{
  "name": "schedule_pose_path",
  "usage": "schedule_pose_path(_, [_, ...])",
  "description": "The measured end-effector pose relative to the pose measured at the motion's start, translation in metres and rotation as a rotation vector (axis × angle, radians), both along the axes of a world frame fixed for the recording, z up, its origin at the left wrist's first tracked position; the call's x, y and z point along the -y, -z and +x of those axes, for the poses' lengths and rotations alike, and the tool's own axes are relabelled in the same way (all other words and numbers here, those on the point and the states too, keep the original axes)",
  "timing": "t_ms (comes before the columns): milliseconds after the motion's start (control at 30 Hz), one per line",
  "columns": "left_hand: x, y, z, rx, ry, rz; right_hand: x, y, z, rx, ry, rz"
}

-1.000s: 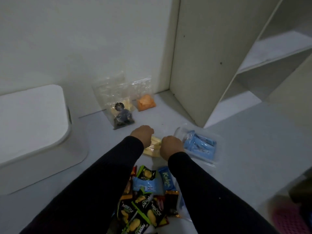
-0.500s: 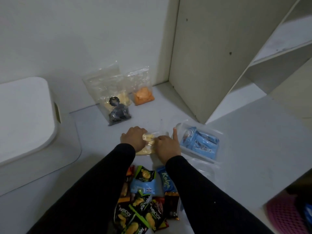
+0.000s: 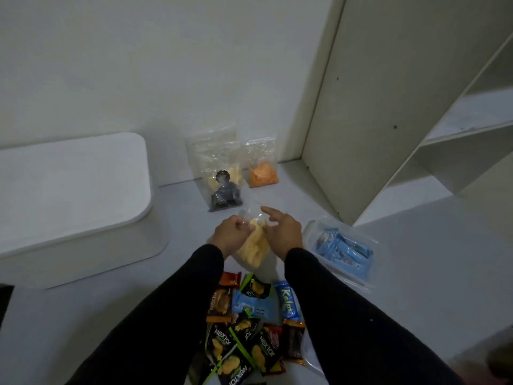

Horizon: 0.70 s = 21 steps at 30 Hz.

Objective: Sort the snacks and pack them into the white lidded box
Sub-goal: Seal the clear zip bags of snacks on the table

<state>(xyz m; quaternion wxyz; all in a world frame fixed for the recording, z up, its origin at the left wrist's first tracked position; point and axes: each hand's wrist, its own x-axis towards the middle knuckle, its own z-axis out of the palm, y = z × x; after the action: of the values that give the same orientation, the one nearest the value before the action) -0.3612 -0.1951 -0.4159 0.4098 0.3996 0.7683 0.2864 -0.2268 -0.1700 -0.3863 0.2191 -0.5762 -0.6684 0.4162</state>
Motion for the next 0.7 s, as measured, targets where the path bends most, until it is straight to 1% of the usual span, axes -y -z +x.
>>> schedule_pose_path(100, [0.01,-0.019,-0.003,0.006,0.009,0.021,0.005,-0.017,0.0,0.009,-0.076,0.015])
schedule_pose_path(233, [0.023,-0.042,-0.007,0.166,-0.119,0.17,0.011,-0.033,0.001,-0.087,-0.16,-0.019])
schedule_pose_path(333, [0.026,-0.059,-0.012,0.204,-0.208,0.274,0.009,-0.045,-0.002,-0.213,-0.131,-0.001])
schedule_pose_path(400, [0.029,-0.072,-0.013,0.241,-0.267,0.316,0.006,-0.054,-0.002,-0.317,-0.054,-0.006])
schedule_pose_path(467, [0.03,-0.082,-0.015,0.322,-0.317,0.328,0.0,-0.062,0.0,-0.403,0.023,-0.059])
schedule_pose_path(567, [0.032,-0.097,-0.017,0.429,-0.335,0.341,-0.014,-0.073,0.003,-0.417,0.026,-0.101])
schedule_pose_path(700, [0.026,-0.109,-0.007,0.483,-0.374,0.406,-0.029,-0.087,0.002,-0.438,-0.044,-0.046])
